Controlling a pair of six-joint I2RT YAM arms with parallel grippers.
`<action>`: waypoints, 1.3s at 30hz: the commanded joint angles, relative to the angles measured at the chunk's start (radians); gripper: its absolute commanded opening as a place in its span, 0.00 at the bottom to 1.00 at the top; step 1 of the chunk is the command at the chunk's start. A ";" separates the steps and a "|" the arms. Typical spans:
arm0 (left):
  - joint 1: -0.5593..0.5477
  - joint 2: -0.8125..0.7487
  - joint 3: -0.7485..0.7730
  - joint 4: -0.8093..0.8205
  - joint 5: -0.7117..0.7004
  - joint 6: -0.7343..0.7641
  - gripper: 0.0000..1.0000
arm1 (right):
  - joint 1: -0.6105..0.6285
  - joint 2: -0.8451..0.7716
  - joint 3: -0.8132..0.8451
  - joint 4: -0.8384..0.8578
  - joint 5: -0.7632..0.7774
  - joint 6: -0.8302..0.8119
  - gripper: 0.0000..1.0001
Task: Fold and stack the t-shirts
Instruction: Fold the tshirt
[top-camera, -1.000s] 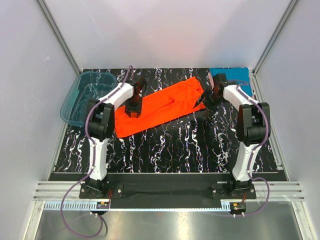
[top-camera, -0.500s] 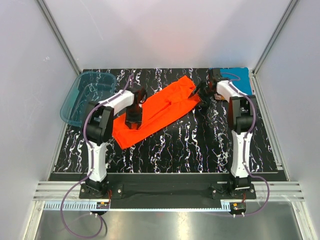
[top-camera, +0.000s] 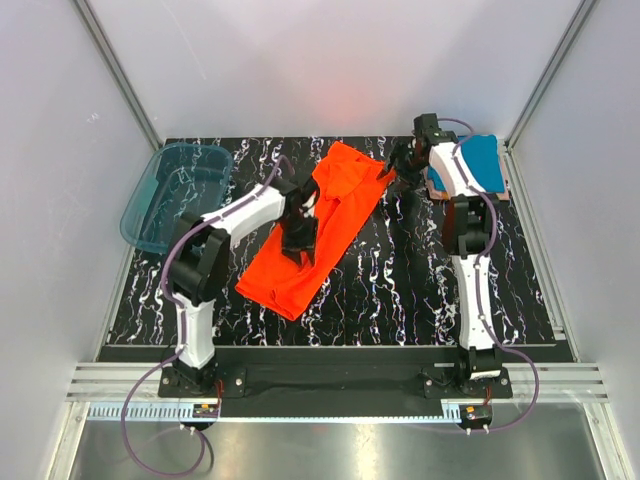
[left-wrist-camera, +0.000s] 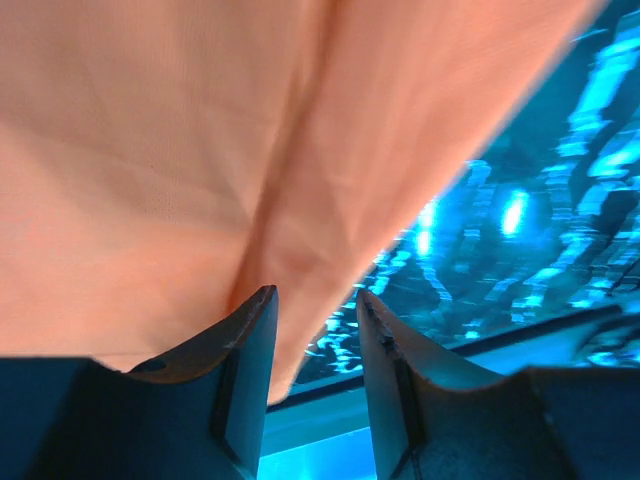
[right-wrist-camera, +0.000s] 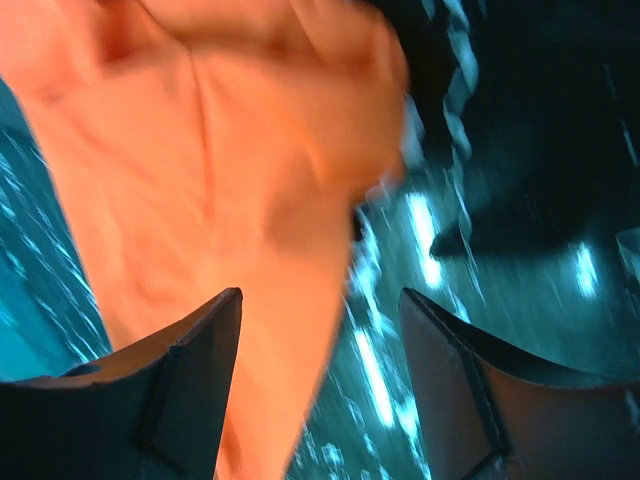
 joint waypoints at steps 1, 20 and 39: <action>0.024 -0.076 0.131 0.004 0.018 -0.015 0.43 | -0.003 -0.195 -0.101 -0.149 0.047 -0.086 0.72; 0.222 0.004 0.073 -0.056 -0.182 0.094 0.43 | 0.311 -0.491 -0.708 0.174 -0.238 0.041 0.41; 0.233 -0.274 -0.159 0.068 -0.119 0.075 0.41 | 0.268 -0.365 -0.787 0.037 0.018 -0.152 0.18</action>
